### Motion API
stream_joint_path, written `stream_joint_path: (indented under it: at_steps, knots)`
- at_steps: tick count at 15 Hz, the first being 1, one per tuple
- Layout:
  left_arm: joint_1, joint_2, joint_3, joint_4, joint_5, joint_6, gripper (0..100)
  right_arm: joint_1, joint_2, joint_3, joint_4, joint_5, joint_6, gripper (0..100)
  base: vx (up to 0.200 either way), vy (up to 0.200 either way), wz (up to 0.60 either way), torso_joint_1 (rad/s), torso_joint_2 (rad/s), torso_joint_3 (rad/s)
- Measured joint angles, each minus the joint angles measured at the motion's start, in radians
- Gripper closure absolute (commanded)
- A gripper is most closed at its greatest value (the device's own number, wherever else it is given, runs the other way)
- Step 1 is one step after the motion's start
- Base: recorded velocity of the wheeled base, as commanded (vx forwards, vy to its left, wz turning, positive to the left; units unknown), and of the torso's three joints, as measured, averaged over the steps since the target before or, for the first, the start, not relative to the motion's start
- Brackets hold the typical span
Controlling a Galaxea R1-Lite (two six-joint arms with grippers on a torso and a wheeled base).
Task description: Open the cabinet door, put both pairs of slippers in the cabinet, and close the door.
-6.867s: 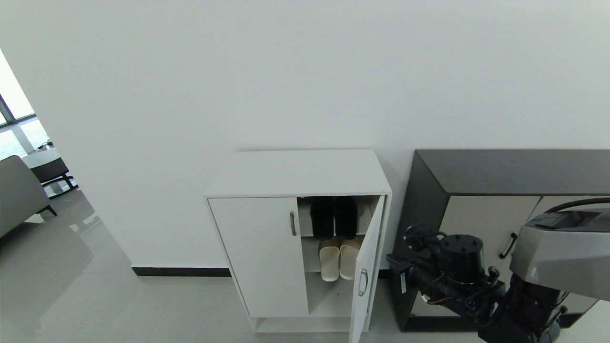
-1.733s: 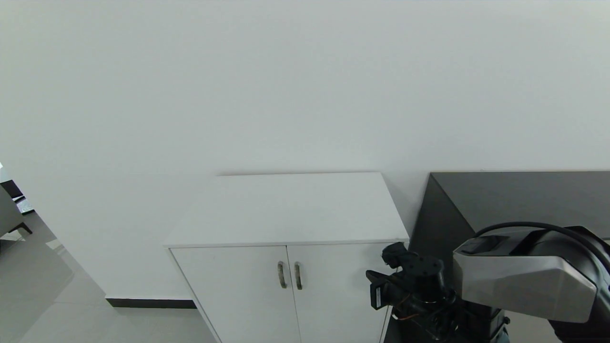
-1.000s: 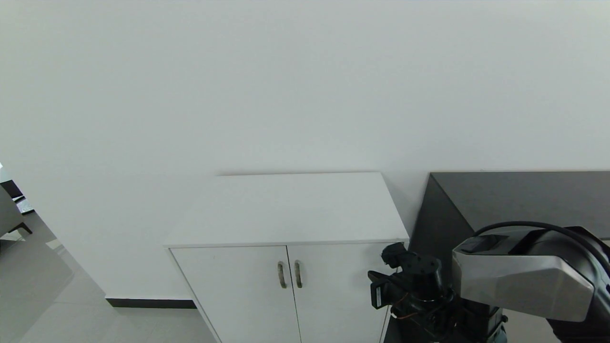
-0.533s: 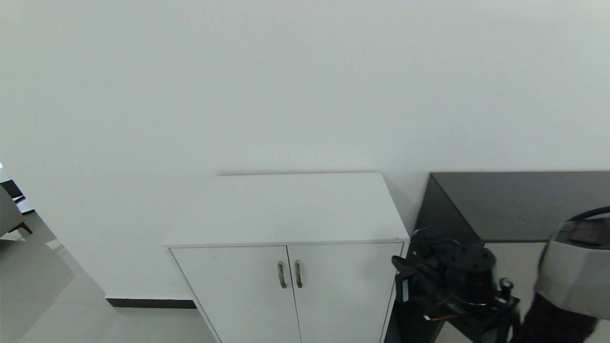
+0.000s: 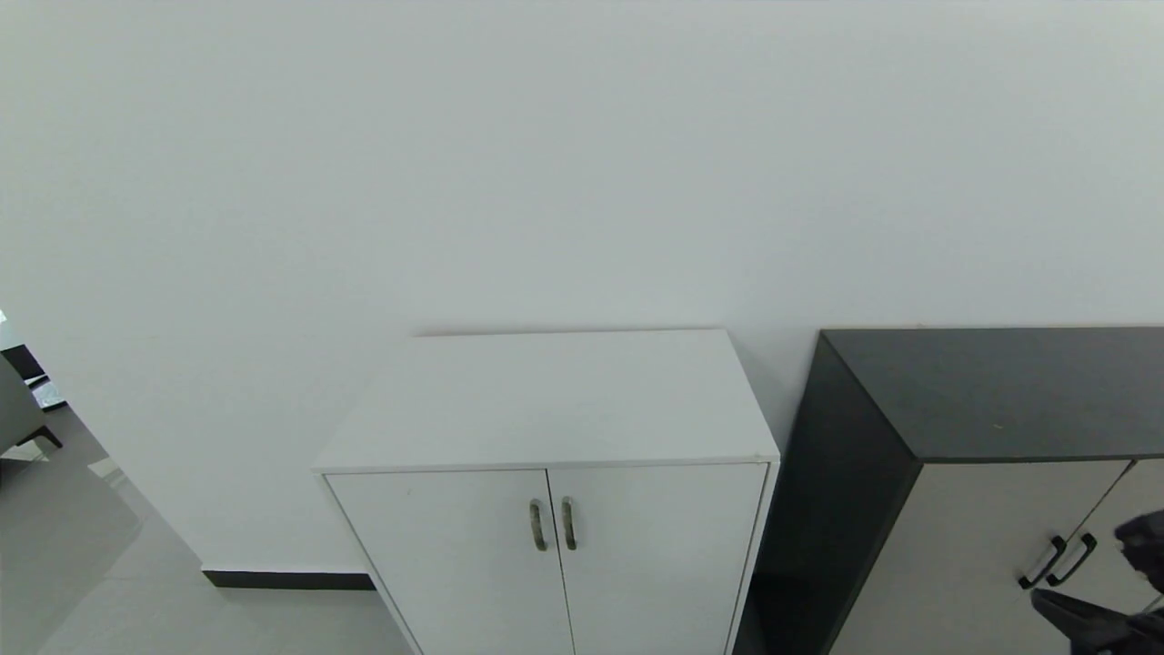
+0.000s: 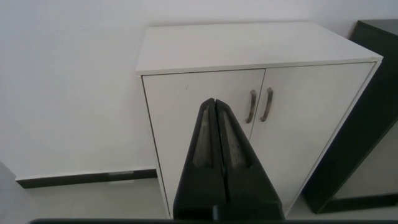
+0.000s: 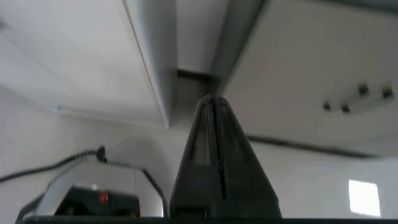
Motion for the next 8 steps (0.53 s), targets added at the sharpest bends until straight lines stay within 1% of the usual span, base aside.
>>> stream_joint_path:
  at_steps: [2, 3, 4, 6, 8]
  knots:
    - [0.000, 0.000, 0.000, 0.000, 0.000, 0.001, 100, -0.074, -0.244, -0.007, 0.289, 0.065, -0.019, 100, 0.000, 0.000, 0.00, 0.000, 0.00, 0.000]
    - [0.000, 0.000, 0.000, 0.000, 0.000, 0.001, 100, -0.101, -0.342, -0.010, 0.405, 0.088, -0.024, 100, 0.000, 0.000, 0.00, 0.000, 0.00, 0.000]
    - [0.000, 0.000, 0.000, 0.000, 0.000, 0.001, 100, -0.118, -0.434, -0.012, 0.485, 0.100, -0.028, 100, 0.000, 0.000, 0.00, 0.000, 0.00, 0.000]
    - [0.000, 0.000, 0.000, 0.000, 0.000, 0.000, 100, -0.138, -0.604, -0.008, 0.587, 0.121, -0.028, 100, 0.000, 0.000, 0.00, 0.000, 0.00, 0.000]
    - [0.000, 0.000, 0.000, -0.001, 0.000, 0.000, 100, -0.143, -0.724, -0.002, 0.624, 0.137, -0.019, 100, 0.000, 0.000, 0.00, 0.000, 0.00, 0.000]
